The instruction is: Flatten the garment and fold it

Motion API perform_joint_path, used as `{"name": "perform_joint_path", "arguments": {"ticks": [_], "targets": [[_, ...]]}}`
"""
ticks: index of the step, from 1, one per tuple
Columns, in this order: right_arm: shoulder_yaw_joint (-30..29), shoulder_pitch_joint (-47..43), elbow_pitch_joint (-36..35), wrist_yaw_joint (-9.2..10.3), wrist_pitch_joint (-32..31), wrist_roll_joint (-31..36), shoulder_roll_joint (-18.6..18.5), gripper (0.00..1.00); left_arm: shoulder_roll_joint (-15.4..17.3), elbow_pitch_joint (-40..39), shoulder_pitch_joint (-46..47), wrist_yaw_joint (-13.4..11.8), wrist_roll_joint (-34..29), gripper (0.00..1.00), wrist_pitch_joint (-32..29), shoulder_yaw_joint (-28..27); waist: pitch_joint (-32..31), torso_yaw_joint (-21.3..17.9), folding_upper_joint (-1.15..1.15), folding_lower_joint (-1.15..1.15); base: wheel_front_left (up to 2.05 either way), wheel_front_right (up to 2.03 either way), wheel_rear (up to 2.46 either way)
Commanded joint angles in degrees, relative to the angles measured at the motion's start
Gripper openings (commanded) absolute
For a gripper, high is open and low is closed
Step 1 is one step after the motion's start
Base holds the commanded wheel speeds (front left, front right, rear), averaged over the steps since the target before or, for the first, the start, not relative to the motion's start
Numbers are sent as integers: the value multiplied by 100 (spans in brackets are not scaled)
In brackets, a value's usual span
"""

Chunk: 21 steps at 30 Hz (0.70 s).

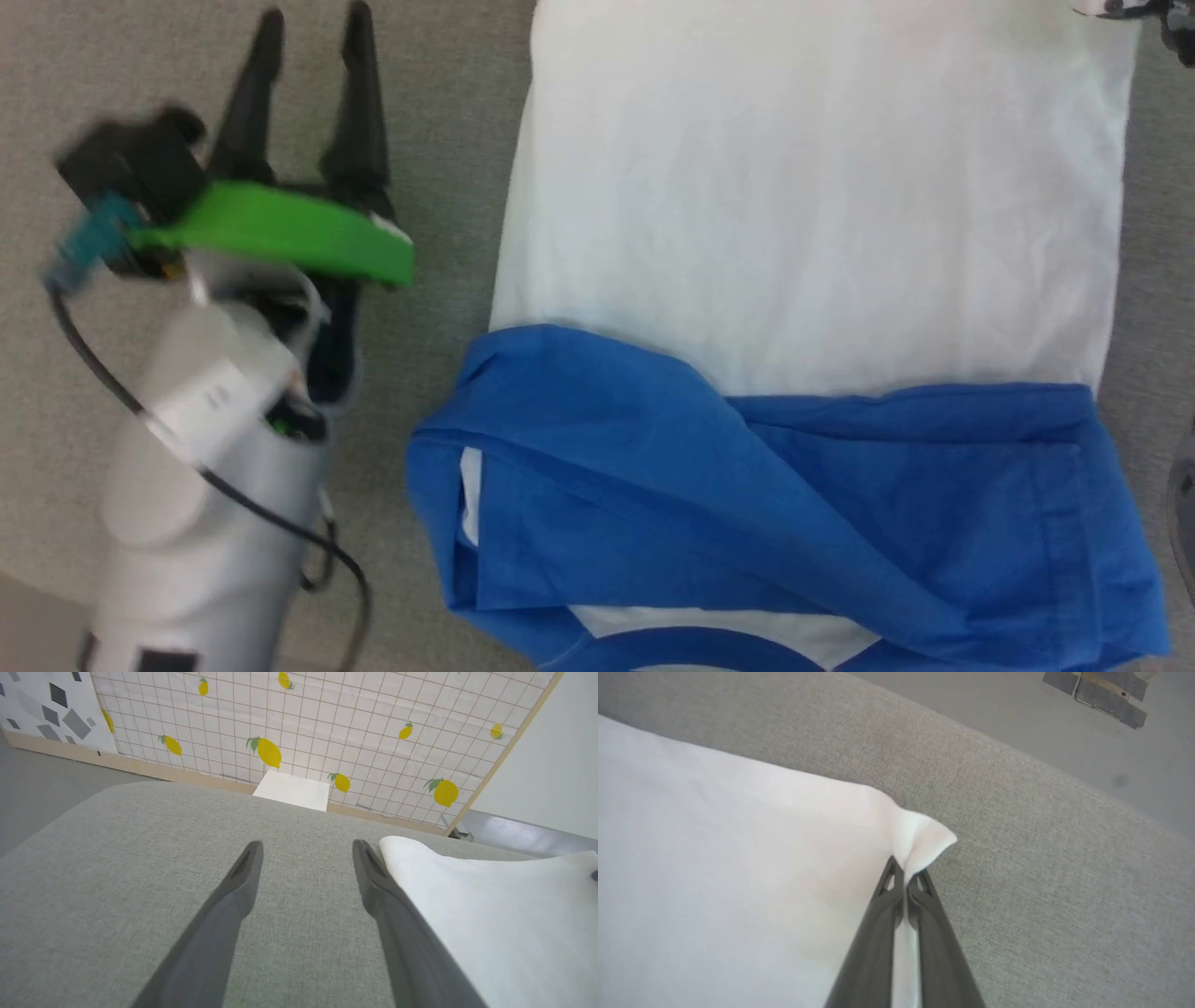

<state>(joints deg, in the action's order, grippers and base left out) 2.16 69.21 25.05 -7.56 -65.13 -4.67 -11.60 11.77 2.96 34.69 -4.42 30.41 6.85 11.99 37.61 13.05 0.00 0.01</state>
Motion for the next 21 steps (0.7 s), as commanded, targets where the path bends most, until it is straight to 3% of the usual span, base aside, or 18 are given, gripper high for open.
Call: {"name": "perform_joint_path", "arguments": {"ticks": [1, 10, 14, 21], "targets": [[72, -57, -106, 8, 114, -103, 15, 0, 160, 43, 357, 73, 109, 100, -325, -41, -83, -208, 0, -1, 0, 0, 0], [787, -166, -591, 8, 513, -775, 24, 0, 729, 995, 2319, 204, 826, 100, -3418, 195, 40, -858, 0, -1, 0, 0, 0], [1006, -173, -753, 8, 618, -994, -23, 0, 819, 1491, 2964, 106, 838, 100, -4302, 389, 142, -1100, 0, -1, 0, 0, 0], [1413, -183, -1080, 8, 765, -1391, -117, 0, 909, 2086, 3490, -100, 735, 100, -5328, 696, 340, -1373, 0, -1, 0, 0, 0]]}}
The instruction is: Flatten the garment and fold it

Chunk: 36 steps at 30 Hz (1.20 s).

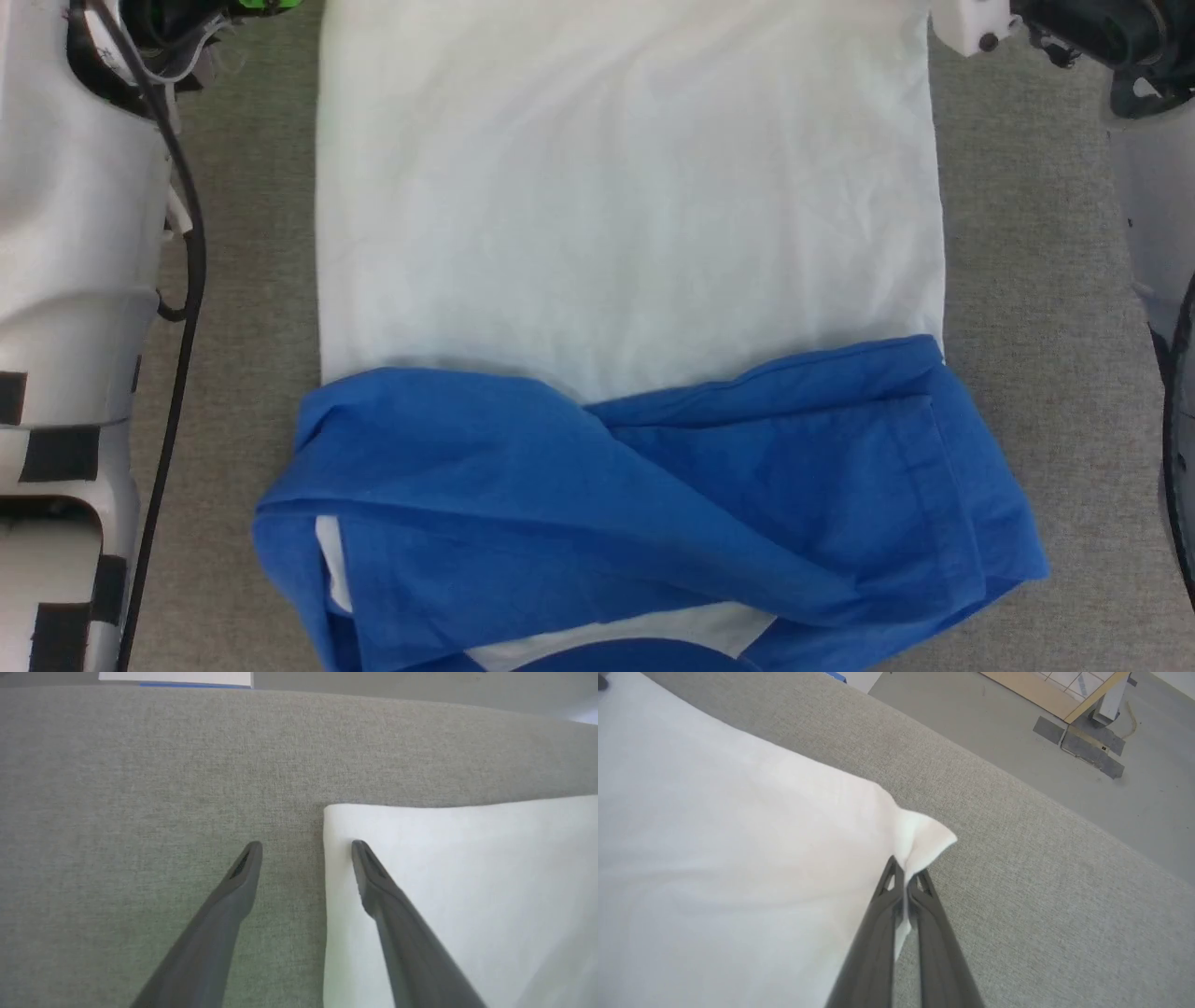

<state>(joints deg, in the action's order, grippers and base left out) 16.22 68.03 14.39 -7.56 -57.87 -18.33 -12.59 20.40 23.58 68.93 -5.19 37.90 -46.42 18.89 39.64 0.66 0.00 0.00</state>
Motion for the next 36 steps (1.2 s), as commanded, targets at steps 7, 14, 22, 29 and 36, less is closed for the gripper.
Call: {"name": "perform_joint_path", "arguments": {"ticks": [7, 14, 22, 29, 36], "targets": [[224, -43, -195, 8, 91, -213, -169, 0, -8, 404, 77, -56, 32, 100, -546, 227, 253, -175, 0, 0, 0, 0, 0], [251, -29, -139, 8, 147, -268, -293, 0, -200, 276, -135, 123, 457, 0, -712, 147, 202, -65, 0, 0, 0, 0, 0], [182, -8, 80, 8, 324, -221, -332, 0, -152, 76, -125, 373, 332, 0, 129, 42, -1, 31, 0, 0, 0, 0, 0], [49, 37, 357, 8, 612, -80, -353, 0, -49, 187, -10, 121, -192, 0, 1368, -98, -352, 128, 0, 0, 0, 0, 0], [-309, 502, 713, 8, 1161, 257, -58, 0, 77, 385, 331, -98, -661, 0, 2524, -217, -563, 171, 0, 0, 0, 0, 0]]}}
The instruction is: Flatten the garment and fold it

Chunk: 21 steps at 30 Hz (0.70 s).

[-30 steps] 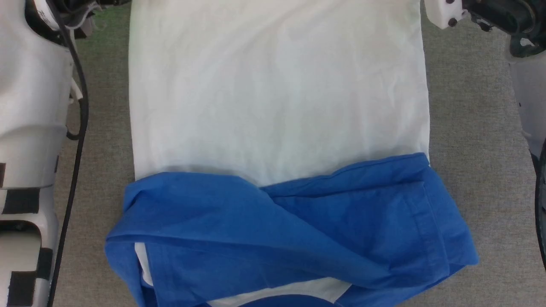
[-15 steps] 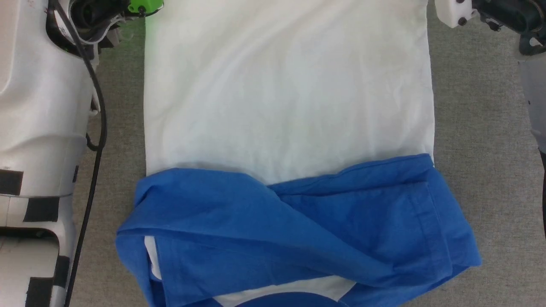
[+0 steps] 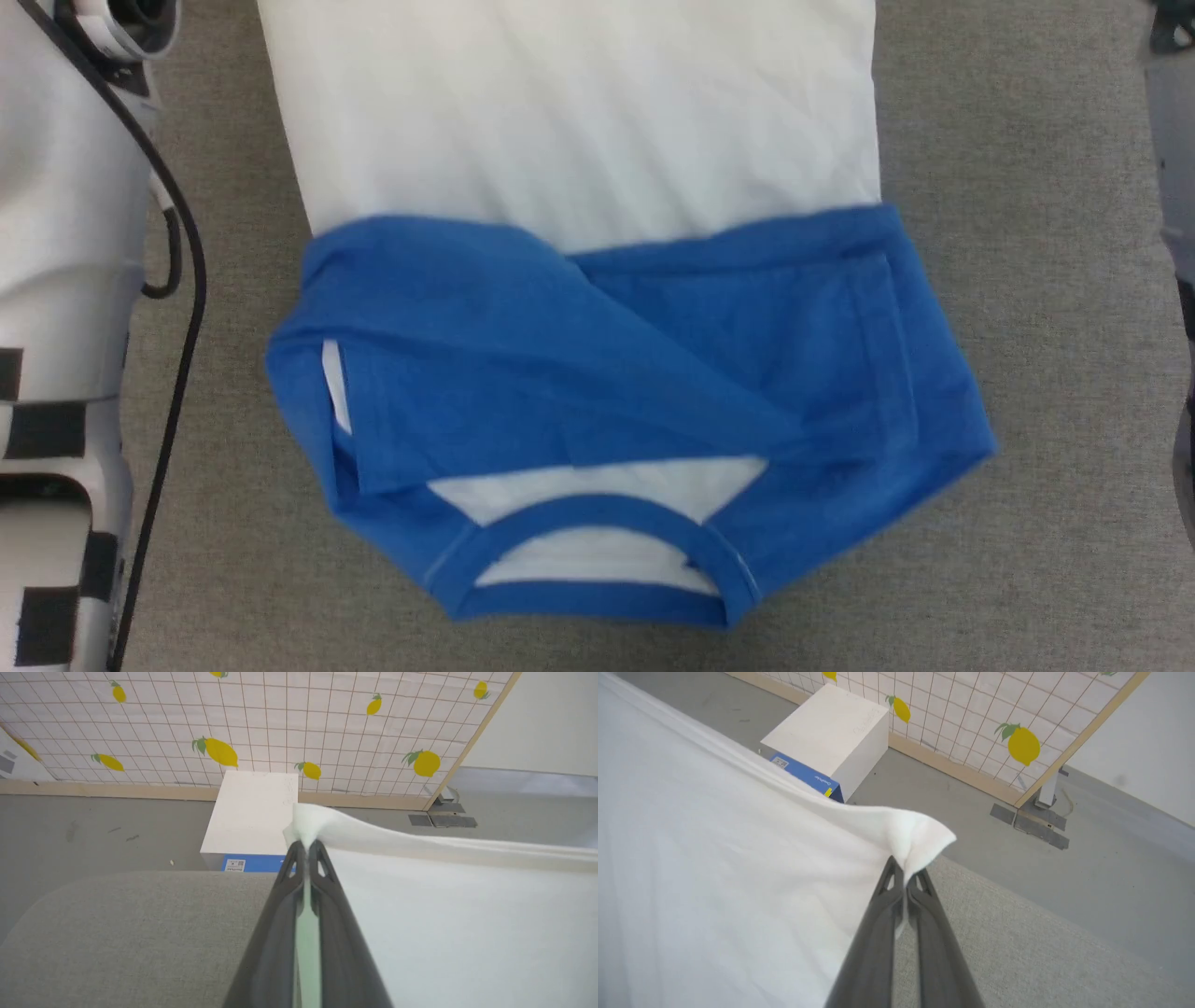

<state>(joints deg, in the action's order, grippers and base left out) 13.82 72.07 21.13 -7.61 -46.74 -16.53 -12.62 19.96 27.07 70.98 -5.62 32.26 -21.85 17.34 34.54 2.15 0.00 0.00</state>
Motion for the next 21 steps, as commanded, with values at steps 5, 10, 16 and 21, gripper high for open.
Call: {"name": "perform_joint_path", "arguments": {"ticks": [5, 10, 16, 21], "targets": [[-266, 503, 352, 12, 414, 388, 141, 0, 151, 243, 463, -12, -299, 0, 577, -26, -100, 19, 0, 0, 0, 0, 0], [-231, 576, 656, 12, 689, 442, 279, 0, 72, 551, 489, 153, -242, 0, 837, 8, -173, 22, 0, 0, 0, 0, 0], [208, -58, 754, 12, 1125, 88, 113, 0, -16, 708, -140, 510, 25, 0, 1170, 16, -601, 60, 0, 0, 0, 0, 0], [430, -827, 693, 12, 1382, -446, -23, 0, -145, 603, -852, 759, 248, 0, 1445, 45, -1167, 149, 0, 0, 0, 0, 0]]}}
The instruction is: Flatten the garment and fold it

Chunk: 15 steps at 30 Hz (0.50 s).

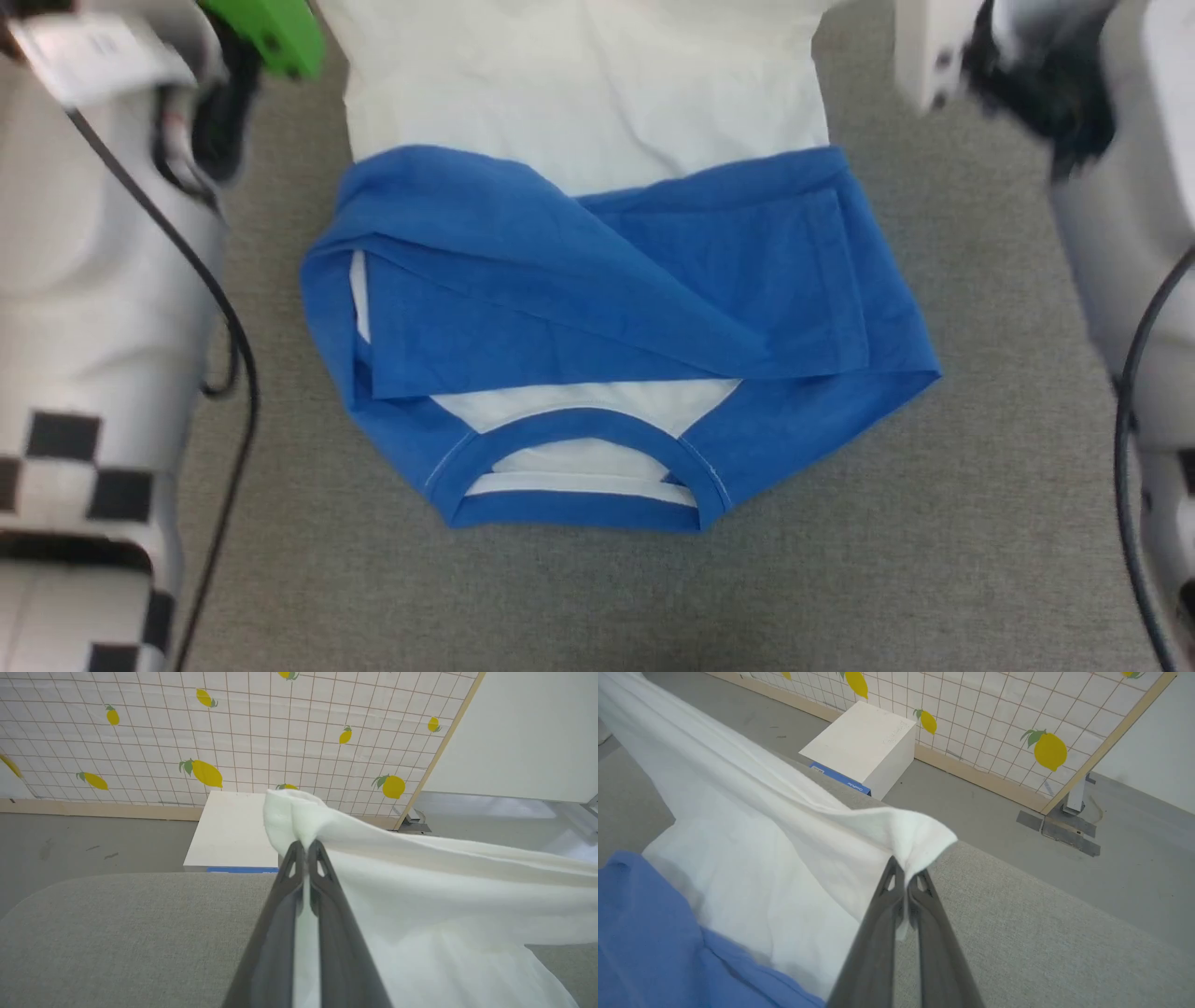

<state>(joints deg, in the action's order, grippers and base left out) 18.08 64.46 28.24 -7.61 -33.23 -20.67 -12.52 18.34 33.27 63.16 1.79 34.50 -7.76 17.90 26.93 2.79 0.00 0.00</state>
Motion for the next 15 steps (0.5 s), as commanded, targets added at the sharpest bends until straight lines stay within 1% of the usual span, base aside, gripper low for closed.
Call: {"name": "perform_joint_path", "arguments": {"ticks": [1, 4, 6, 12, 15], "targets": [[36, -248, -67, 12, 83, -165, -61, 0, -6, -77, -247, 55, 64, 0, 84, 3, -539, 105, 0, 0, 0, 0, 0], [66, -724, -205, 12, 170, -491, -136, 0, -56, -321, -738, 101, 167, 0, 183, 26, -858, 162, 0, 0, 0, 0, 0], [86, -1082, -324, 12, 200, -680, -200, 0, -92, -581, -1139, 85, 243, 0, 239, 34, -1074, 203, 0, 0, 0, 0, 0], [-12, -2155, -722, 12, 231, -1073, -374, 0, -137, -1478, -2475, -98, 414, 0, 214, 128, -1646, 300, 0, 0, 0, 0, 0], [-116, -2735, -896, 12, 183, -1217, -400, 0, -162, -1872, -3158, -248, 506, 0, 243, 140, -1890, 346, 0, 0, 0, 0, 0]]}}
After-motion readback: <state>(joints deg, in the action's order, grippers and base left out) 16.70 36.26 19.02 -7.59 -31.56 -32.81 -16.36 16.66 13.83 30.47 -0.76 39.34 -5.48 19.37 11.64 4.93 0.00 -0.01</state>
